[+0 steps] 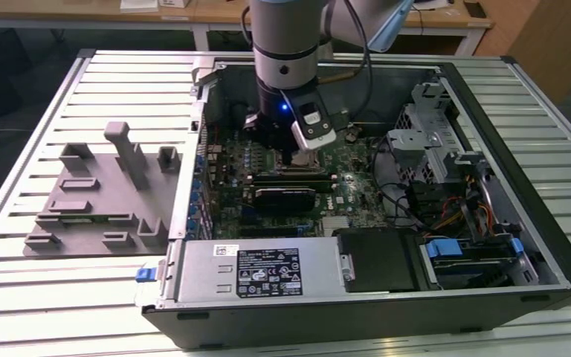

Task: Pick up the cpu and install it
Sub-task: 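Install the second cpu locking lever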

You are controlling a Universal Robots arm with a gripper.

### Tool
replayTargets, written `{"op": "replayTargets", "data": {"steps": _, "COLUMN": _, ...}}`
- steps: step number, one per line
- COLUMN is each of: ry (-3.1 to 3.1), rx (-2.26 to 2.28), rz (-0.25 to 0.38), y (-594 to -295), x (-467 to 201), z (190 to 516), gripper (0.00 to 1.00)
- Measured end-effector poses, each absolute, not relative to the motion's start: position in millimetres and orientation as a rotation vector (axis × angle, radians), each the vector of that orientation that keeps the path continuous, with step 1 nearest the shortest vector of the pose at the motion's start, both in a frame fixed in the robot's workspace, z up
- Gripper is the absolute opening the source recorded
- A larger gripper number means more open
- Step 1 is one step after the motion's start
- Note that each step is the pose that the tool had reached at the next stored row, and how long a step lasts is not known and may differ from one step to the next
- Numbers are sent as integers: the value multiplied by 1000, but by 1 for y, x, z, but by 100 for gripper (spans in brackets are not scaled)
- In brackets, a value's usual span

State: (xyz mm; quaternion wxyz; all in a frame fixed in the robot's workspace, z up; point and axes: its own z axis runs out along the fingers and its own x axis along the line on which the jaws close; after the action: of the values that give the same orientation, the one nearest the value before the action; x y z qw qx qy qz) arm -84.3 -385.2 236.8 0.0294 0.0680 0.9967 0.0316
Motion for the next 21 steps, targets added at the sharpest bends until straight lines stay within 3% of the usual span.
{"op": "replayTargets", "data": {"steps": 15, "ry": 3074, "rx": 207, "rz": 191, "y": -397, "x": -93, "z": 225, "gripper": 11}}
{"op": "replayTargets", "data": {"steps": 21, "ry": 3072, "rx": 209, "rz": 258, "y": -402, "x": -95, "z": 222, "gripper": 11}}
